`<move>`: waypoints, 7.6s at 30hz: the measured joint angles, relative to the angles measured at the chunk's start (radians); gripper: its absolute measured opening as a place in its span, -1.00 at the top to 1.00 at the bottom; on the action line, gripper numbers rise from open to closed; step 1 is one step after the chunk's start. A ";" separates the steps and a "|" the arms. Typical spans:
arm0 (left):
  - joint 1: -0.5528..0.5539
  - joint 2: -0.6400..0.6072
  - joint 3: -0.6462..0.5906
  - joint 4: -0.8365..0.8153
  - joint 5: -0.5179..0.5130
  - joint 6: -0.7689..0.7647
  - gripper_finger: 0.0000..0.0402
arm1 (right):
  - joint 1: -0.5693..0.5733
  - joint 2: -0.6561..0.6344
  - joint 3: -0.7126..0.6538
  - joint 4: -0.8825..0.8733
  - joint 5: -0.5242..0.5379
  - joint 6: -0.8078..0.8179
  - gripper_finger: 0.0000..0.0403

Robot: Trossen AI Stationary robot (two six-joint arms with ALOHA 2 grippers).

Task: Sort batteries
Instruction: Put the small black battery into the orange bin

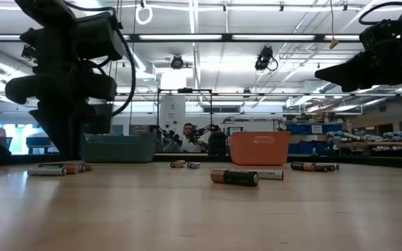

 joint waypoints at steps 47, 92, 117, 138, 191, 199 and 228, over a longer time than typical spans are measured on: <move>0.061 0.168 0.053 -0.007 0.038 0.124 0.30 | 0.000 0.000 0.000 0.004 0.000 0.000 0.83; 0.061 0.173 0.076 -0.002 0.031 0.125 0.82 | 0.000 0.000 0.000 0.004 0.000 0.000 0.83; 0.183 0.170 0.359 -0.037 0.028 0.125 0.83 | 0.000 0.000 0.000 0.006 0.000 0.000 0.83; 0.361 0.583 1.137 -0.375 0.016 0.439 0.83 | 0.000 0.000 0.000 0.007 0.000 0.000 0.83; 0.447 0.815 1.405 -0.059 0.433 0.644 0.99 | 0.010 0.101 0.000 0.256 0.106 0.065 0.82; 0.438 0.810 1.394 -0.046 0.448 0.673 1.00 | 0.010 0.257 0.080 0.119 0.156 0.131 0.81; 0.201 0.292 0.467 0.346 0.373 0.661 0.99 | 0.403 0.770 0.368 0.038 0.320 0.198 0.81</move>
